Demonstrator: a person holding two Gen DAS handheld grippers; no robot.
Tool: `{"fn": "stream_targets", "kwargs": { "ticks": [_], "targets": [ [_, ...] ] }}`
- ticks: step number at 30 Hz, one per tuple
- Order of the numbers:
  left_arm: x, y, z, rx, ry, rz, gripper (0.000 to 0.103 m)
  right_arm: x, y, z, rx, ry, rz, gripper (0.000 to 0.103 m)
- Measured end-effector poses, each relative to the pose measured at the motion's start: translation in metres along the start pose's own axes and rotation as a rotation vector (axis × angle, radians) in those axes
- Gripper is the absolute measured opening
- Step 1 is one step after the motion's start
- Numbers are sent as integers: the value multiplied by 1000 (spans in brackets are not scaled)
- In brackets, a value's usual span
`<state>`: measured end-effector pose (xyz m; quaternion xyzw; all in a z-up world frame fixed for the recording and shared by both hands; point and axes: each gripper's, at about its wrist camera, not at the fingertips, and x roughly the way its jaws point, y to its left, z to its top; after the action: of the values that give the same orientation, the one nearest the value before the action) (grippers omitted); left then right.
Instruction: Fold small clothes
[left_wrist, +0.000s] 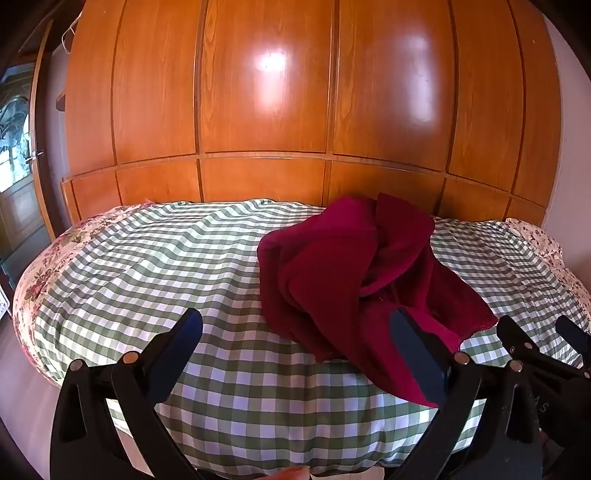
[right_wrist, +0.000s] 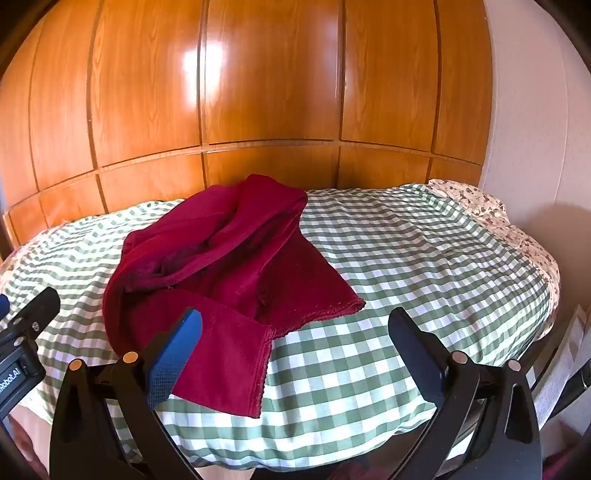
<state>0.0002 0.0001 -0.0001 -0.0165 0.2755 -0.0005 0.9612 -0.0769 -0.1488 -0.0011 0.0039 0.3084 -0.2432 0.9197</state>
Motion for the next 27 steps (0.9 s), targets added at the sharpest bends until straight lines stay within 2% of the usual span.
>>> {"fn": "stream_targets", "kwargs": {
  "ticks": [27],
  "targets": [
    [1, -1, -1, 10, 4, -17, 101, 0, -1, -2, -3, -8, -4, 100]
  ]
}}
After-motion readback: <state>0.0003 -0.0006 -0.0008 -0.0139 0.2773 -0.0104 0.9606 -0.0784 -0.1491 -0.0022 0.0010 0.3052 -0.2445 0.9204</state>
